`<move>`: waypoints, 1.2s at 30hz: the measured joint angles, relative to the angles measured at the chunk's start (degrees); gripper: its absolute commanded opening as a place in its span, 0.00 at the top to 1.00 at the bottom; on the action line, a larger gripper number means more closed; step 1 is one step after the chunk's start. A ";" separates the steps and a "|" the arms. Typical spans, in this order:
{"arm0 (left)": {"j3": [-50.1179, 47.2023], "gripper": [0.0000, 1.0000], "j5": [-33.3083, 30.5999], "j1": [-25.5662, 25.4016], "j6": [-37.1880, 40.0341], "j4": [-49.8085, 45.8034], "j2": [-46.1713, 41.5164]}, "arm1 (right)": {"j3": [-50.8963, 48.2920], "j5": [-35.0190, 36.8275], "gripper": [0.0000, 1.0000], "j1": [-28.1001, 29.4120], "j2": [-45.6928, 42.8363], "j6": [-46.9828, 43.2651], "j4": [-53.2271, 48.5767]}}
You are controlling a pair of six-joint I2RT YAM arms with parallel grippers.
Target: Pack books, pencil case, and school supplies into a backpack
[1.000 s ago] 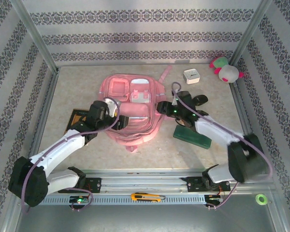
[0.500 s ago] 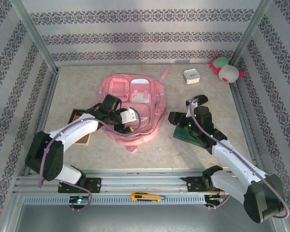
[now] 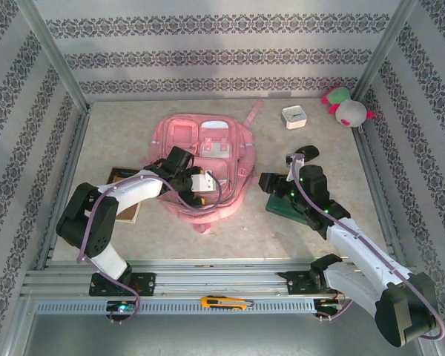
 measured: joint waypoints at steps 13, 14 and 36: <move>-1.14 1.00 1.73 -0.63 -6.88 3.28 -8.04 | -0.02 -2.29 0.34 -4.98 0.02 -2.25 -1.86; -1.18 1.00 2.64 -0.31 -7.82 2.91 -10.23 | 0.33 -3.02 0.34 -5.73 0.72 -2.69 -2.01; 3.21 1.00 26.25 17.92 -12.33 -11.39 -20.61 | 4.90 -26.71 0.31 -9.77 31.63 -3.17 18.36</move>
